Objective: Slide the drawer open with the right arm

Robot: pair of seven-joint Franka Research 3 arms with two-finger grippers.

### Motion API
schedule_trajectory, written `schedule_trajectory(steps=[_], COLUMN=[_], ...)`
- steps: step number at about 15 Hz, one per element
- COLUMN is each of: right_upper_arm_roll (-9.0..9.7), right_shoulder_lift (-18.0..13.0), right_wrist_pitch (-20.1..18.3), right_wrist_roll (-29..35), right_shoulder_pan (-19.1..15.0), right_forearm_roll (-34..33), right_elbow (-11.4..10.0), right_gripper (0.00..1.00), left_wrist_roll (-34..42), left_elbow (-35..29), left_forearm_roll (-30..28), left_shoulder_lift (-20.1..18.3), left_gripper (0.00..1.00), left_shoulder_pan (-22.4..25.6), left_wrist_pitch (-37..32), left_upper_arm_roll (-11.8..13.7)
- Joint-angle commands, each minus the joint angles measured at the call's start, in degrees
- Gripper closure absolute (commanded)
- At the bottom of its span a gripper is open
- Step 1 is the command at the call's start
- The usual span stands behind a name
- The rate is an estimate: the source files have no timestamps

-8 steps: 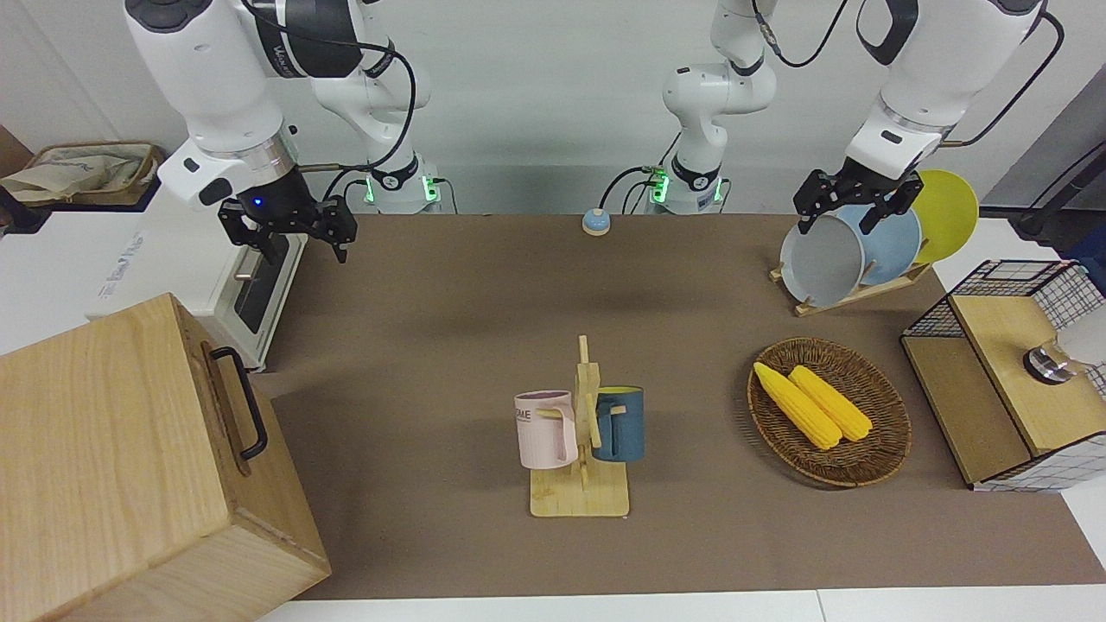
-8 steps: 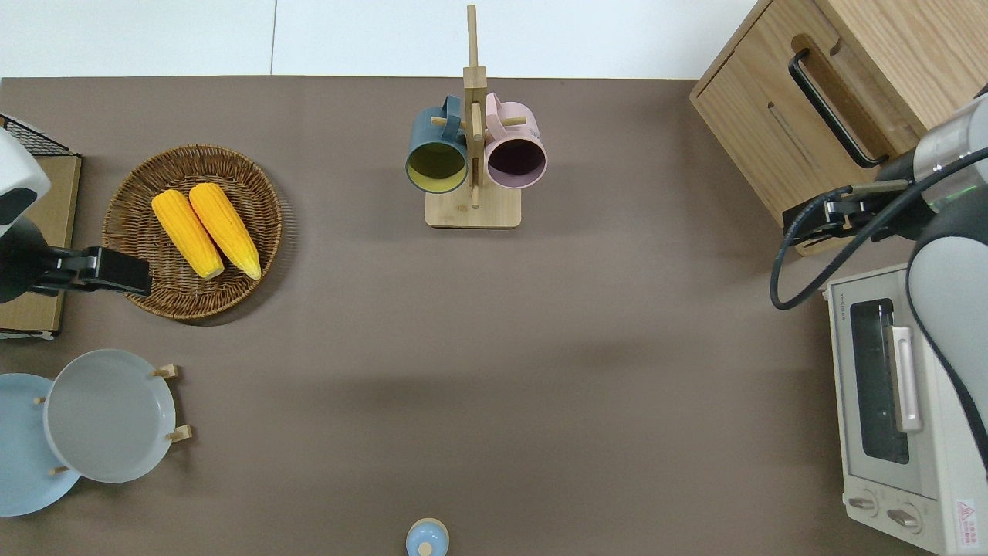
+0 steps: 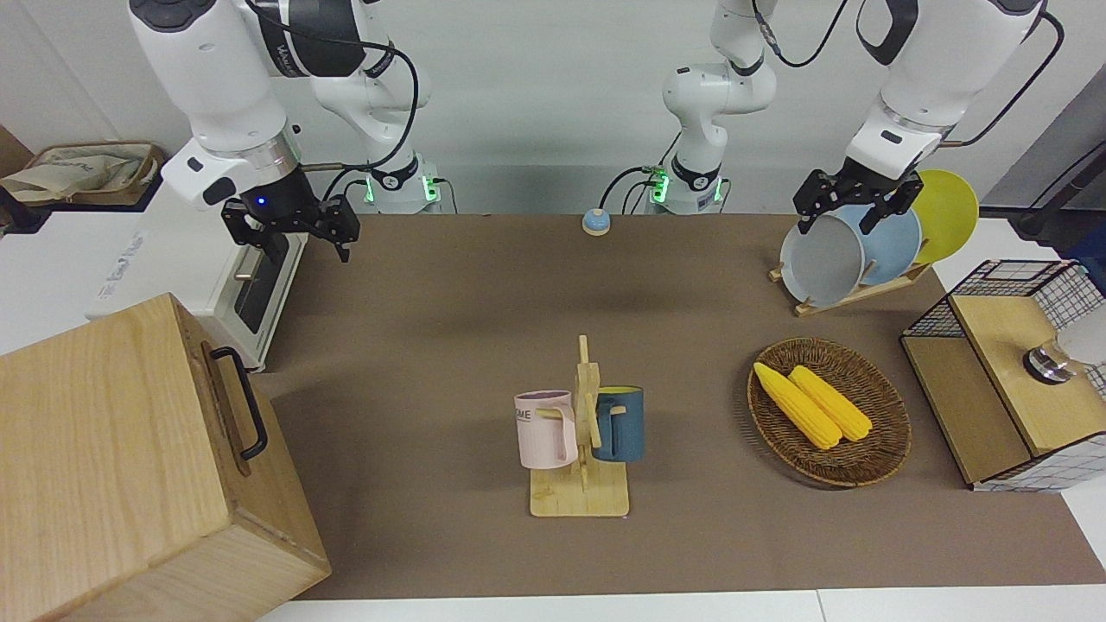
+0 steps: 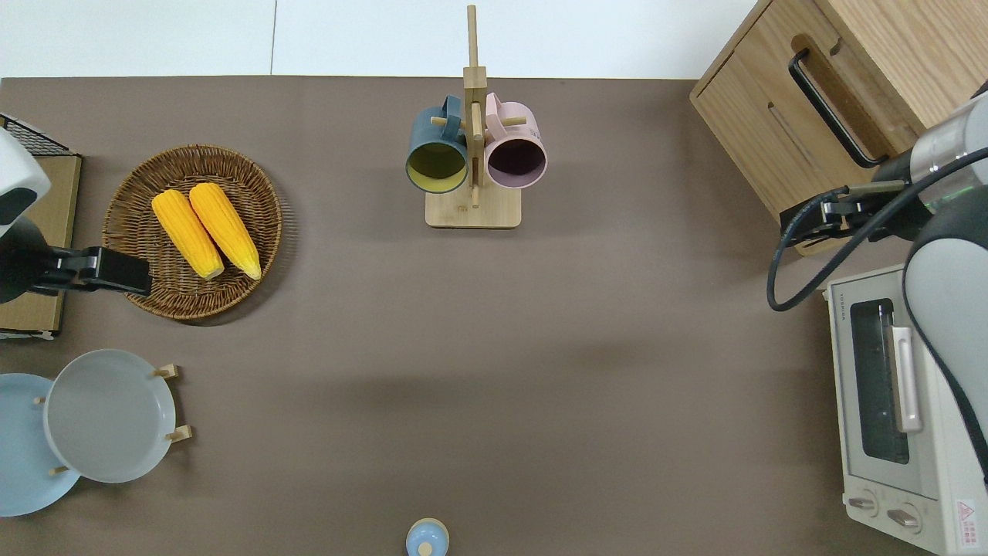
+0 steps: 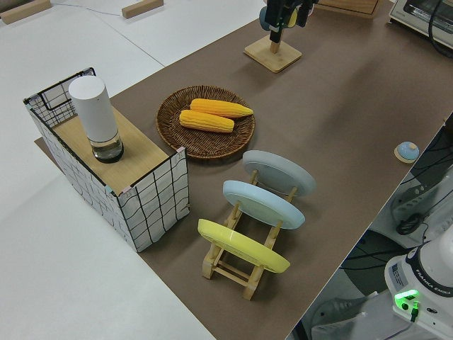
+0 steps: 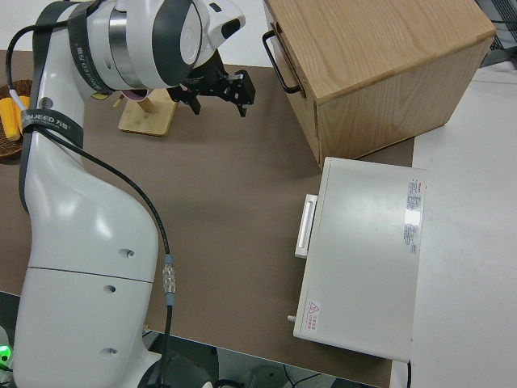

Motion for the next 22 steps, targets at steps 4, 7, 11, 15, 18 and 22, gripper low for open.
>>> schedule_trajectory(steps=[4,7,11,15,18,22], right_upper_arm_roll=[0.07,0.07,-0.02,-0.02,0.07,0.42], right_shoulder_lift=[-0.4,-0.4,-0.3,-0.4,-0.3,-0.3], right_wrist_pitch=[-0.7,-0.5,-0.5,-0.5,-0.4,-0.6], right_wrist_roll=[1.3,1.3,1.3,1.4,1.7,5.0], right_shoulder_pan=[0.2,0.2,0.1,0.2,0.3,2.4], right_forearm_roll=[0.9,0.7,0.5,0.3,0.1,-3.1], right_elbow=[0.2,0.2,0.2,0.2,0.2,0.2], right_gripper=[0.017,0.017,0.017,0.017,0.017,0.017], left_wrist_roll=[0.6,0.6,0.6,0.6,0.6,0.6], left_elbow=[1.5,1.5,1.4,1.5,1.5,1.5], left_forearm_roll=[1.0,1.0,1.0,1.0,1.0,1.0], left_shoulder_lift=[0.7,0.7,0.7,0.7,0.7,0.7], left_gripper=[0.01,0.01,0.01,0.01,0.01,0.01], left_shoulder_pan=[0.2,0.2,0.2,0.2,0.2,0.2], left_wrist_pitch=[-1.1,-1.1,-1.1,-1.1,-1.1,-1.1], left_upper_arm_roll=[-0.4,-0.4,-0.4,-0.4,-0.4,-0.4])
